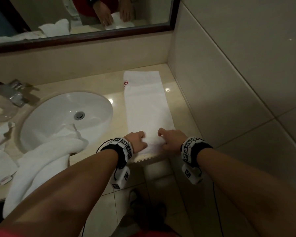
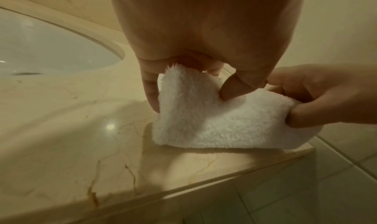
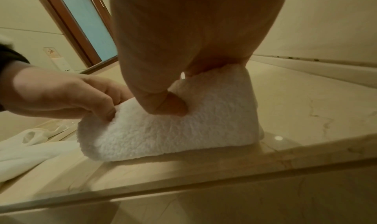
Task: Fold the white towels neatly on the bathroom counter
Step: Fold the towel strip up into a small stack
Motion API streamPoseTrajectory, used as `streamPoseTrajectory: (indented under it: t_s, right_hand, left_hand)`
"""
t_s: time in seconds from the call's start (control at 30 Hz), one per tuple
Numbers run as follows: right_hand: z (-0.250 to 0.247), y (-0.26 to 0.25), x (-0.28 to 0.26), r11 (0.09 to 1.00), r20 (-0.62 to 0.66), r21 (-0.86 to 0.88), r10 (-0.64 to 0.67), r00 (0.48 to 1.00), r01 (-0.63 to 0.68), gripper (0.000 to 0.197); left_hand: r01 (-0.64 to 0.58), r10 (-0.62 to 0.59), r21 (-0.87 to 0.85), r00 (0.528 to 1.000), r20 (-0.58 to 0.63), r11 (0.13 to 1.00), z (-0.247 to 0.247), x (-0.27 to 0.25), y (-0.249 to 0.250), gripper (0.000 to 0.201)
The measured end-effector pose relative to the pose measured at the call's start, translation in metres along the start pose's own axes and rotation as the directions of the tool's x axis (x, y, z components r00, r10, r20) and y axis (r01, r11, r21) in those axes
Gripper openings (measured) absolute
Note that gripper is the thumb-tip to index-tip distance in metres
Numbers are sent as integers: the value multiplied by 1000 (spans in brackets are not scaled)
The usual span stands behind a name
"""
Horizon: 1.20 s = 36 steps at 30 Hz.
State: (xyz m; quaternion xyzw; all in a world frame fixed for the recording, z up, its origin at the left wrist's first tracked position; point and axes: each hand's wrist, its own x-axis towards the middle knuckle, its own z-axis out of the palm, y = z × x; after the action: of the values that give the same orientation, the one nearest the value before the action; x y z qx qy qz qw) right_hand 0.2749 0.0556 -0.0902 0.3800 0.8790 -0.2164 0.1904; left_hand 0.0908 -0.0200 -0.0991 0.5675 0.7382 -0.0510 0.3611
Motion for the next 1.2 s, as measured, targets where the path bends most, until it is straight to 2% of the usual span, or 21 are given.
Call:
streamPoseTrajectory:
  t_s: [0.3,0.57,0.67,0.77,0.93,1.07,1.13,1.2]
  right_hand:
    - [-6,7,20,995,77,90,35,996,-42,39]
    - [-12,9,34,999,39,-41,5,999,-3,37]
    - [-14,9,38,1000,19,-5,26,999,-26,40]
    - [-15,11,40,992,14,79,93,996,-94,35]
    - [-11,12,41,989,19,83,123,992,-125,27]
    - [-5,9,40,996,-85,39,88,992,-85,31]
    - [-3,8,38,999,-177,4,45,983,-45,35]
    - [-2,4,34,995,-266,-104,-40,963,13,33]
  left_hand:
    - [-3,7,-118,1000,27,993,-12,15,-3,34]
    - [9,-3,-132,999,45,991,-20,27,-7,37]
    - [22,-16,-137,999,44,990,-20,31,-8,30]
    - [4,-1,-129,1000,22,992,-19,37,-12,26]
    - [-28,21,-120,998,-60,992,-21,42,-18,20]
    - [-32,26,-29,982,-188,999,-21,38,-13,20]
    - [-68,78,49,968,-240,997,-20,35,-9,18]
    - [-115,142,118,954,-262,986,-17,32,-5,19]
